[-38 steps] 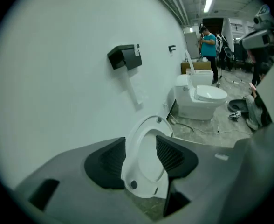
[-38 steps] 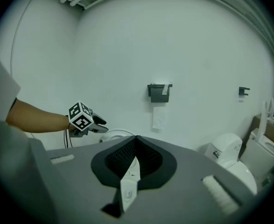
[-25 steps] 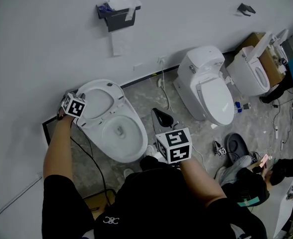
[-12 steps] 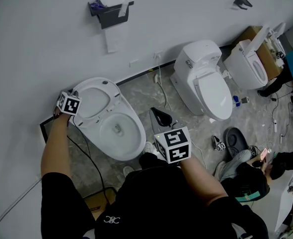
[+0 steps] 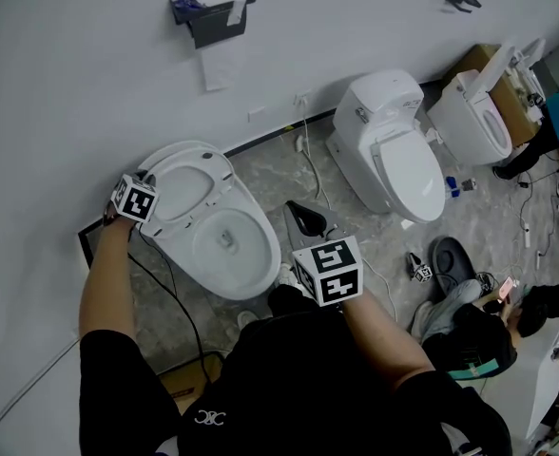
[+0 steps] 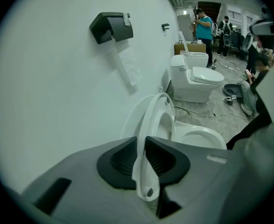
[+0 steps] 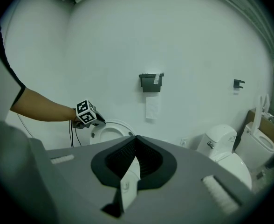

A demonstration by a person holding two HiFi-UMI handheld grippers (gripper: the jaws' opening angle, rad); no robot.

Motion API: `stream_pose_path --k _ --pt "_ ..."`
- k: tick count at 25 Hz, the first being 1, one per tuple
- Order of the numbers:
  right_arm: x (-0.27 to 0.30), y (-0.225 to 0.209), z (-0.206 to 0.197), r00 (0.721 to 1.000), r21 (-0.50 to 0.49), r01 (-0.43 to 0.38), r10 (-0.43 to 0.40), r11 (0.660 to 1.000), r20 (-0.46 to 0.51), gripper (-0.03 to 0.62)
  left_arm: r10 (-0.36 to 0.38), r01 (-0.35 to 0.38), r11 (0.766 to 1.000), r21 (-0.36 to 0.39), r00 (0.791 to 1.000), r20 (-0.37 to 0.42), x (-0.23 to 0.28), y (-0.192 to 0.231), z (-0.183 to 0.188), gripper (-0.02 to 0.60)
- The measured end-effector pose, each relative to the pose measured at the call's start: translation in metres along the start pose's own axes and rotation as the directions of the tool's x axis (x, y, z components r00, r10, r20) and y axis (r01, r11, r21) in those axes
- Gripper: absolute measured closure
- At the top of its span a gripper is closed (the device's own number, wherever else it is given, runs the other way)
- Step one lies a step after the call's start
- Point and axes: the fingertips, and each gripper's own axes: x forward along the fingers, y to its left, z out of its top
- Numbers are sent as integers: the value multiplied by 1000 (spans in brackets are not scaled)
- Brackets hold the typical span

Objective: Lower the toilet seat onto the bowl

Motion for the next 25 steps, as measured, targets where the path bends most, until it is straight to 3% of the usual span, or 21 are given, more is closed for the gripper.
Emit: stream_pose_path --k 6,13,17,21,25 --pt "-9 20 -2 1000 6 -13 13 1000 6 585 -48 48 997 67 999 1 -17 -32 -6 522" --pt "-29 52 -16 1000 21 -14 14 1000 16 586 -166 162 978 129 986 22 -45 -96 -17 520" --pt "-51 70 -30 1000 39 -1 0 999 27 586 -347 342 932 119 938 27 -69 -157 -31 509" --pt "-69 83 -50 1000 62 22 -23 998 10 586 -400 391 910 141 916 43 -76 -198 -43 500" --pt "-87 84 -79 997 109 68 -64 992 -40 585 -477 467 867 174 879 17 -79 -247 -57 480"
